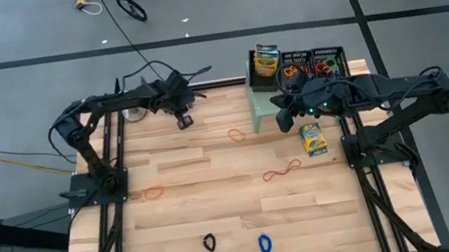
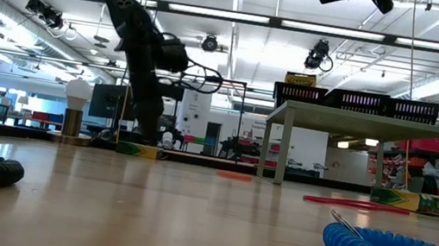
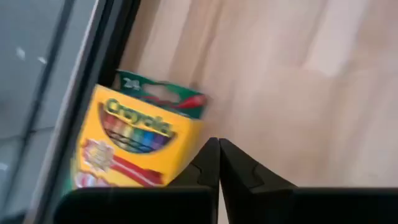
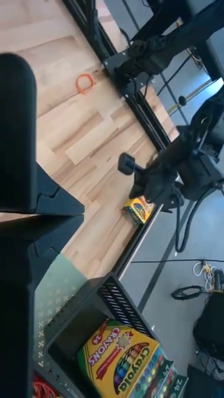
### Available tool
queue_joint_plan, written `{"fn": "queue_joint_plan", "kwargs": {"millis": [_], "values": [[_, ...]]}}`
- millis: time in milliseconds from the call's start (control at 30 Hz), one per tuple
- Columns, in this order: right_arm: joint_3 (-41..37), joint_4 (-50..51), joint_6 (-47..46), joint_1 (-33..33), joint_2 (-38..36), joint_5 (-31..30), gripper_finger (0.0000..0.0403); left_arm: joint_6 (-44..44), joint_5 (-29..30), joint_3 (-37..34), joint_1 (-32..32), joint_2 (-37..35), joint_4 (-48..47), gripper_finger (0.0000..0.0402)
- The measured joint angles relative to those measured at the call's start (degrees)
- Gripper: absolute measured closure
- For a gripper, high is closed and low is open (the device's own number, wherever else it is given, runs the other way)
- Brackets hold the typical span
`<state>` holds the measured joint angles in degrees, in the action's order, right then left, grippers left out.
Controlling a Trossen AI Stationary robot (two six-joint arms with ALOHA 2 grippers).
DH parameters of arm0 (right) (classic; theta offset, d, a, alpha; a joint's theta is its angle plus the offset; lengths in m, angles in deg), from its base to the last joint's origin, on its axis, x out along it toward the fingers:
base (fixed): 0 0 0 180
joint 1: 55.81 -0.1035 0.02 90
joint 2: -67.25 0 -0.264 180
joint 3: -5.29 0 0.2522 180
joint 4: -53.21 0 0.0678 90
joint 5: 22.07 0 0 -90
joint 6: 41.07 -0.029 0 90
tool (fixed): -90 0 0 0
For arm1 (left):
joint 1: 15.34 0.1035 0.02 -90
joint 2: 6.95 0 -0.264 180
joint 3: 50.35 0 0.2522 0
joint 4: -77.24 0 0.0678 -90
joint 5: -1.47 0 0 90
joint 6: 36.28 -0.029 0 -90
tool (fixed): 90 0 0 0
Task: Pick & Place Office Desk Supplies
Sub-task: Put the top yellow crayon box into the left black basket on the shelf
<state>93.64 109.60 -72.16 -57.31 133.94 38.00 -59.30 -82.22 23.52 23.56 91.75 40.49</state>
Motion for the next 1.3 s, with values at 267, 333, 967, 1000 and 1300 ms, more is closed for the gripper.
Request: {"fn": "queue_joint_plan", "kwargs": {"millis": [267,333,967,1000,1300], "values": [[0.00,-0.02,1.56,0.00,0.00,0.05,0.0391,16.03,-2.16,0.84,-5.95,-4.57,-7.29,0.0391],[0.00,-0.07,1.69,0.01,0.00,0.05,0.0392,19.99,-1.42,1.68,-5.81,-4.25,-7.99,0.0374],[0.00,-1.36,1.99,0.01,0.02,0.08,0.0392,32.12,3.56,16.88,4.41,12.80,-8.52,0.0217],[0.00,-1.37,2.01,0.00,0.02,0.08,0.0392,32.60,4.67,16.93,4.12,13.51,-8.65,0.0219],[0.00,-1.36,2.03,0.00,0.04,0.07,0.0392,32.93,10.88,17.12,3.00,14.71,-9.70,0.0294]]}}
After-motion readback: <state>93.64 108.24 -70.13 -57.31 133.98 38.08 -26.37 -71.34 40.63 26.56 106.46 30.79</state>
